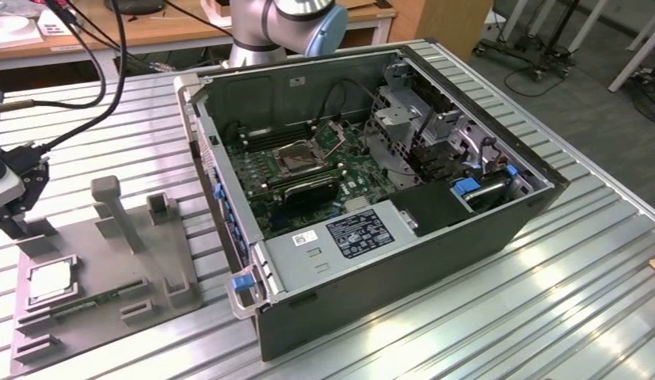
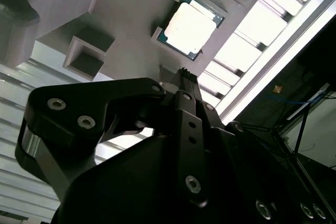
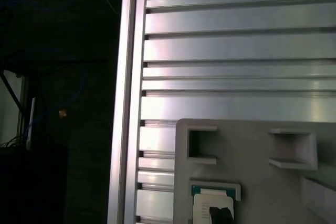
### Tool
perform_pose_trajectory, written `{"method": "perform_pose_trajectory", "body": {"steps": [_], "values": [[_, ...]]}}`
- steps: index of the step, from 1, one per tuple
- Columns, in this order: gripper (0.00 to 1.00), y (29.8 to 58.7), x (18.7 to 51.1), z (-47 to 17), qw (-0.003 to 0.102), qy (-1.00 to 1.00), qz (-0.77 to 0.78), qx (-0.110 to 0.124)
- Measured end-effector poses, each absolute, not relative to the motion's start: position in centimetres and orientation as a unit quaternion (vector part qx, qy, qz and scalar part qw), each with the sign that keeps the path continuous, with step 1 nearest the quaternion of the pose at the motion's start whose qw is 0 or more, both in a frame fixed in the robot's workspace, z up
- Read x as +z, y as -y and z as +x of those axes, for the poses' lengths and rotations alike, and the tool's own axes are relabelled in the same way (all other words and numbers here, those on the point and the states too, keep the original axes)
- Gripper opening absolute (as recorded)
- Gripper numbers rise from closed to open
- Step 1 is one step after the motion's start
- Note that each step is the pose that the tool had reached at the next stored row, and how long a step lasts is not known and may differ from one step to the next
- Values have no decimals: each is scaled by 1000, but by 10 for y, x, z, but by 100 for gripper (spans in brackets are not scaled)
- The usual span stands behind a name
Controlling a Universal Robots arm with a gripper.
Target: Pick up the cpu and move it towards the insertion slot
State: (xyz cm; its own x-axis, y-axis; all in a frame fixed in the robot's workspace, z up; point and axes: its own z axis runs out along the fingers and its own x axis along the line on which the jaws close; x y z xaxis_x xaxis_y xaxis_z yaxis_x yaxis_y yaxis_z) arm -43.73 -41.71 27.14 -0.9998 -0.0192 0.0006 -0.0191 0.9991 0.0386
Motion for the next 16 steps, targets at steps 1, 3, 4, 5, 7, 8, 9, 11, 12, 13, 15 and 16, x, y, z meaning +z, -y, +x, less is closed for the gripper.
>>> {"method": "perform_pose_trajectory", "body": {"steps": [1,3,4,5,7,8,9,11,12,13,15,16], "values": [[10,419,271,-437,1,1000,10,-19],[10,422,270,-437,0,1000,10,-19],[10,424,270,-437,0,1000,10,-19],[10,425,270,-437,0,1000,10,-19],[10,428,267,-437,0,1000,10,-19],[10,428,265,-437,0,1000,10,-19],[10,429,264,-437,0,1000,10,-19],[10,431,260,-437,1,1000,10,-19],[10,432,259,-437,1,1000,10,-19],[10,432,258,-437,1,1000,10,-19],[10,434,256,-437,0,1000,10,-19],[10,434,255,-437,0,1000,10,-19]]}}
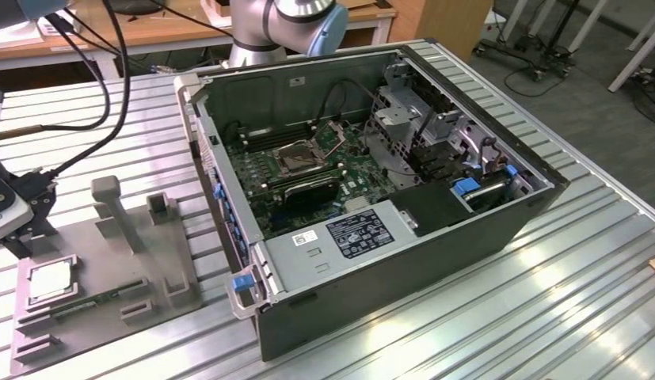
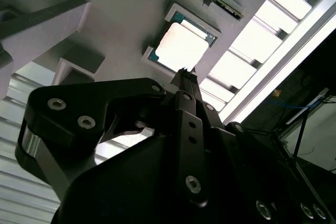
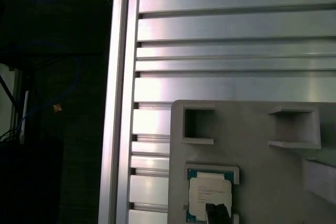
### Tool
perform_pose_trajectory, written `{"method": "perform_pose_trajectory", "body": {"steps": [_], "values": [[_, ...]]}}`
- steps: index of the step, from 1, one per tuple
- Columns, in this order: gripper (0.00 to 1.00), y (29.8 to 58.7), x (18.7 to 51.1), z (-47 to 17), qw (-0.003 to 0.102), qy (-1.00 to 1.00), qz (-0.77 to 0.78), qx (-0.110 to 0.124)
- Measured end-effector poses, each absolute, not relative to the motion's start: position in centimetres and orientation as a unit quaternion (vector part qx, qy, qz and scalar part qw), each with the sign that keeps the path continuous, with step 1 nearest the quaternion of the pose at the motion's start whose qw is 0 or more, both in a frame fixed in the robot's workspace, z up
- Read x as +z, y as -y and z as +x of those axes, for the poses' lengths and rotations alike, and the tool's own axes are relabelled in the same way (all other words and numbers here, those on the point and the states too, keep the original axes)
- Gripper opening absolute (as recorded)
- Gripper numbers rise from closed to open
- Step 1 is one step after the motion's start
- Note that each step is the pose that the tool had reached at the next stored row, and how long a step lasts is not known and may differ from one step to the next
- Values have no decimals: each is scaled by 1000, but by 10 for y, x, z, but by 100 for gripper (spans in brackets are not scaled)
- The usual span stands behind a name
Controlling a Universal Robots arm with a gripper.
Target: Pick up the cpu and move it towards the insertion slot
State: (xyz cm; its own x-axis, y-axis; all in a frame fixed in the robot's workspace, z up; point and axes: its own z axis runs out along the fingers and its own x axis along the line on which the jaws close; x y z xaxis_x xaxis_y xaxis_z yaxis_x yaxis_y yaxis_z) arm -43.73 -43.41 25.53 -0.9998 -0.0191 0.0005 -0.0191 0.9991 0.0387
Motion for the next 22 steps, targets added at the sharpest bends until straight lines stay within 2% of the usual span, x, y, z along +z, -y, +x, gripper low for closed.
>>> {"method": "perform_pose_trajectory", "body": {"steps": [22], "values": [[10,439,235,-437,1,1000,10,-19]]}}
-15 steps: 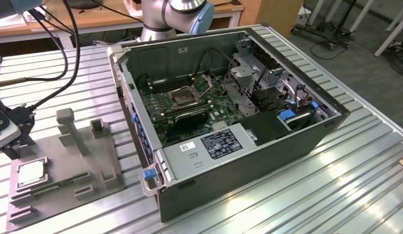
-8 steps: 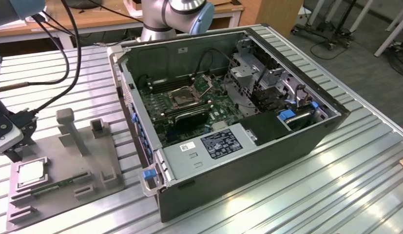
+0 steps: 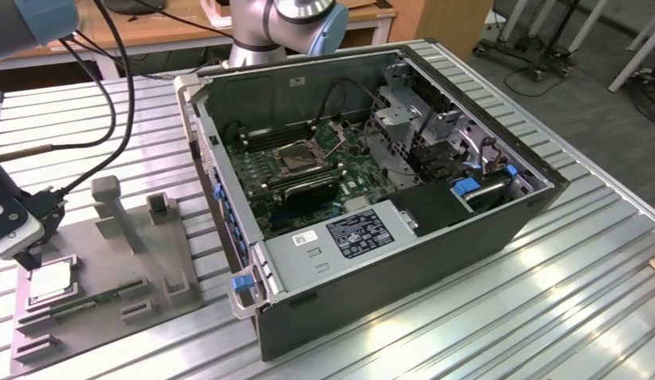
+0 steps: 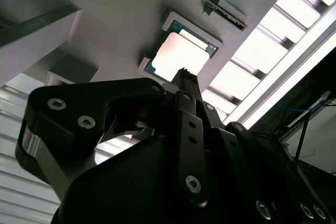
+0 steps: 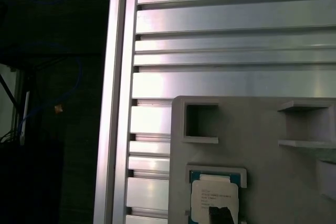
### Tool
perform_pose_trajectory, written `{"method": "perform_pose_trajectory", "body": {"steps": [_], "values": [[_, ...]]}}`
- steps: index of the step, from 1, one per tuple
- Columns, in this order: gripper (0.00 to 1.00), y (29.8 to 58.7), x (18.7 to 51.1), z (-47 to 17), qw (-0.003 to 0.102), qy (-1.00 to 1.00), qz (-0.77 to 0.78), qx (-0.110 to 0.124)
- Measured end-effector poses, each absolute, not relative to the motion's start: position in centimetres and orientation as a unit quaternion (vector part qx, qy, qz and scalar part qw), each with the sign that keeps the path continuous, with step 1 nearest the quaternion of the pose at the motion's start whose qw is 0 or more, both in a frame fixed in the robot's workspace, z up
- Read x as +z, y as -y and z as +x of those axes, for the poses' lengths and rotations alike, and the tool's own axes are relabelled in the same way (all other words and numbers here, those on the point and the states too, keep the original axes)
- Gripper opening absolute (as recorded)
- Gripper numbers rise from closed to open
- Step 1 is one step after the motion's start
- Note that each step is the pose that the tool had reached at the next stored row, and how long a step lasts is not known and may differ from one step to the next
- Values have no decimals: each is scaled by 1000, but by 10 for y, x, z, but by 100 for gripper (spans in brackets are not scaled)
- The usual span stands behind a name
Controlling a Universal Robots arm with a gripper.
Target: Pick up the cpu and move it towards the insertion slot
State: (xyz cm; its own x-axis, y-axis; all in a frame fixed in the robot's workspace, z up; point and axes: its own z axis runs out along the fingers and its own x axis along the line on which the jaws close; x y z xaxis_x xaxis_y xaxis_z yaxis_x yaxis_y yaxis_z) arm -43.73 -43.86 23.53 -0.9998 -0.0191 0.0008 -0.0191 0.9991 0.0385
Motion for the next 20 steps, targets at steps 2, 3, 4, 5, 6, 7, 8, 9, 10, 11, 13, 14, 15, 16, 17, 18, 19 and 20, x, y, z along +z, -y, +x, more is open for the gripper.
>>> {"method": "perform_pose_trajectory", "body": {"steps": [2,3,4,5,6,7,8,9,10,11,13,14,15,16,17,18,19,20], "values": [[10,439,235,-437,1,1000,10,-19],[10,439,234,-437,0,1000,10,-19],[10,440,233,-437,0,1000,10,-19],[10,440,232,-437,0,1000,10,-19],[10,441,231,-437,0,1000,10,-19],[10,441,229,-437,0,1000,10,-19],[10,441,228,-437,0,1000,10,-19],[10,441,226,-437,0,1000,10,-19],[10,441,224,-437,0,1000,10,-19],[10,441,223,-437,1,1000,10,-19],[10,441,220,-437,1,1000,10,-19],[10,441,219,-437,1,1000,10,-19],[10,441,219,-437,1,1000,10,-19],[10,441,219,-437,1,1000,10,-19],[10,441,219,-437,1,1000,10,-19],[10,441,219,-437,1,1000,10,-19],[10,441,219,-437,1,1000,10,-19],[10,441,219,-437,1,1000,10,-19]]}}
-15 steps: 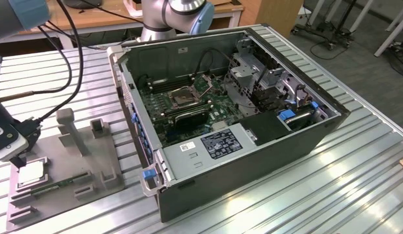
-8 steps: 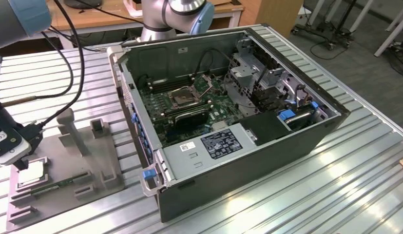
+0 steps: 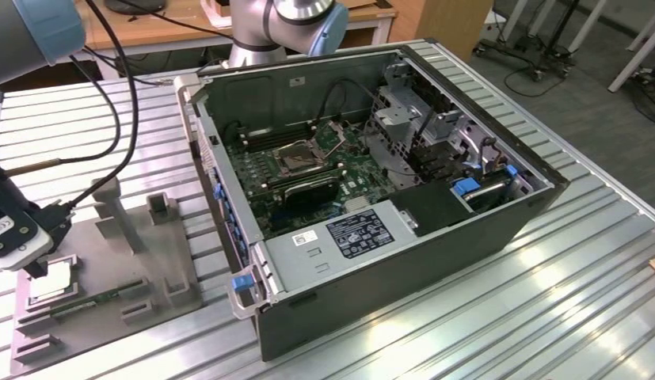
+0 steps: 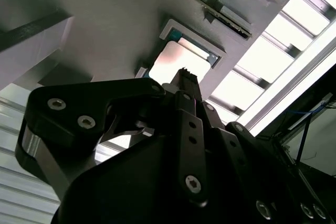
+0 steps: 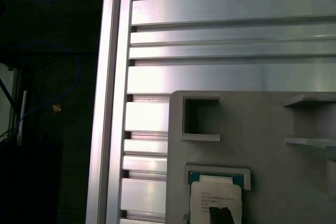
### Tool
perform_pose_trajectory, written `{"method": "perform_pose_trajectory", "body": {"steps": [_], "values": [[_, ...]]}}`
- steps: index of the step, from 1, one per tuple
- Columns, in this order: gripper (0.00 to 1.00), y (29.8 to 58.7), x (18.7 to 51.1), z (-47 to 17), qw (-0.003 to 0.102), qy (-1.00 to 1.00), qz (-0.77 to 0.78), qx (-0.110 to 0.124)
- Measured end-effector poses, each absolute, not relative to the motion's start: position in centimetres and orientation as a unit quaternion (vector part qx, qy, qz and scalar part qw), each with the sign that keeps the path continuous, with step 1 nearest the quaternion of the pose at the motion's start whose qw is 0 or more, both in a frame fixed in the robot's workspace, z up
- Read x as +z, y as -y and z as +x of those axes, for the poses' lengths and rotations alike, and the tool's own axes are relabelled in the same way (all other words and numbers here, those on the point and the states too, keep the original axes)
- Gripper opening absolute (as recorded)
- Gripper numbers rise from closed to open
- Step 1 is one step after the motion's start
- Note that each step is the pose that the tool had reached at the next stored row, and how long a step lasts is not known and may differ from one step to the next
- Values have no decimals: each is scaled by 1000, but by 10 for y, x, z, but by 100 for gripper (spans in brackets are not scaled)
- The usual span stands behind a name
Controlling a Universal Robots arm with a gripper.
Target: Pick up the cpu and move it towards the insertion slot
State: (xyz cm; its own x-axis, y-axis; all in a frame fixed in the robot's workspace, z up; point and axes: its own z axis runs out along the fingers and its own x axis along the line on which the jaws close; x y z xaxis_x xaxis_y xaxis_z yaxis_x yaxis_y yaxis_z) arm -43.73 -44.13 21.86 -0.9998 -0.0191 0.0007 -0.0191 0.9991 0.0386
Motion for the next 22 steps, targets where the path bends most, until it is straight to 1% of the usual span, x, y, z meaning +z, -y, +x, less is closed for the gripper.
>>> {"method": "perform_pose_trajectory", "body": {"steps": [22], "values": [[10,441,213,-437,1,1000,10,-20]]}}
